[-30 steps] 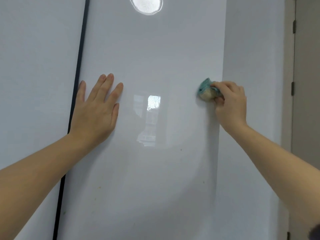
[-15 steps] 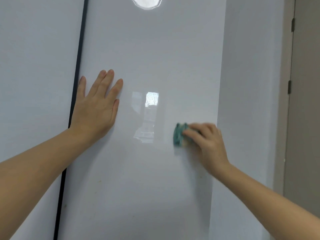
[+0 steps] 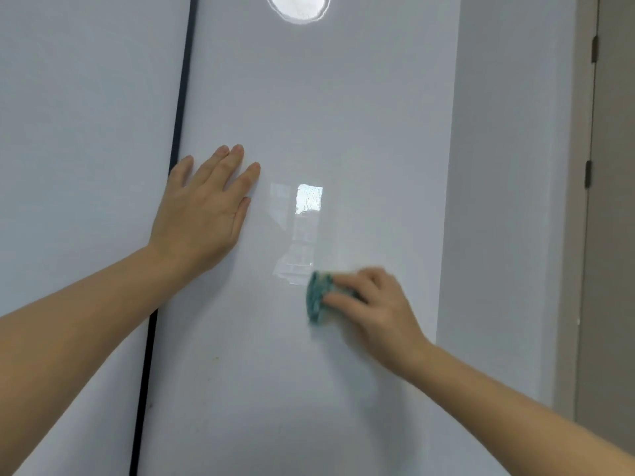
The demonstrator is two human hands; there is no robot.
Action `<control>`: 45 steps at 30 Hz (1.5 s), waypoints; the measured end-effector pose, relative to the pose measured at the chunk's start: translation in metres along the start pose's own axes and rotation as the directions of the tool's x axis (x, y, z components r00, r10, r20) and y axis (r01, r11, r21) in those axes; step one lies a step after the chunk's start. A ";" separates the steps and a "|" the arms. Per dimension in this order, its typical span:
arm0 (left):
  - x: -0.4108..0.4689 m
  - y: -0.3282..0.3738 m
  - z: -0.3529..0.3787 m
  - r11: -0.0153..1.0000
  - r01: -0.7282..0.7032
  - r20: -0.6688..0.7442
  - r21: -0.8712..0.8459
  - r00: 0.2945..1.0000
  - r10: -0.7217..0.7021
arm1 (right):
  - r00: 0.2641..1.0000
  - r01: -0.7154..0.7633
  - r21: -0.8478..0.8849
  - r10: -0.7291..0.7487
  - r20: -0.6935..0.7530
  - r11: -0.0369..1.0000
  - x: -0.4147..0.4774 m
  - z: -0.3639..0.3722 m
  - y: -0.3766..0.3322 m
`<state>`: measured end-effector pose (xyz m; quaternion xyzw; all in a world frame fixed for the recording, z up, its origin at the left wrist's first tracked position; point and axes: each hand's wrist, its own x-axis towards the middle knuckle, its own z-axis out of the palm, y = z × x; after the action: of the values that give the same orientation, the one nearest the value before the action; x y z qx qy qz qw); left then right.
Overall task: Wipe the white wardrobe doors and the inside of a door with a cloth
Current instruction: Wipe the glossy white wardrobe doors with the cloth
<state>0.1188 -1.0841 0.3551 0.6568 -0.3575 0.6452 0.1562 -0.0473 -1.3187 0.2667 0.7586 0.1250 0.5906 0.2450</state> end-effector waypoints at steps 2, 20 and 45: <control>0.001 -0.006 -0.006 0.998 -0.051 0.015 0.025 0.999 0.050 | 0.995 0.083 -0.027 -0.081 0.063 0.996 -0.017 -0.001 -0.008; -0.023 -0.030 -0.008 0.980 -0.031 0.012 -0.198 0.999 0.034 | 0.997 0.080 0.049 -0.080 0.008 0.996 0.025 0.026 -0.074; -0.052 -0.087 -0.025 0.942 -0.071 0.104 -0.328 0.988 0.111 | 0.980 -0.130 0.125 0.147 -0.138 0.984 0.152 0.051 -0.114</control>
<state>0.1632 -0.9930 0.3305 0.6431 -0.4973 0.5434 0.2095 0.0538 -1.1605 0.3255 0.7330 0.1234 0.6521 0.1491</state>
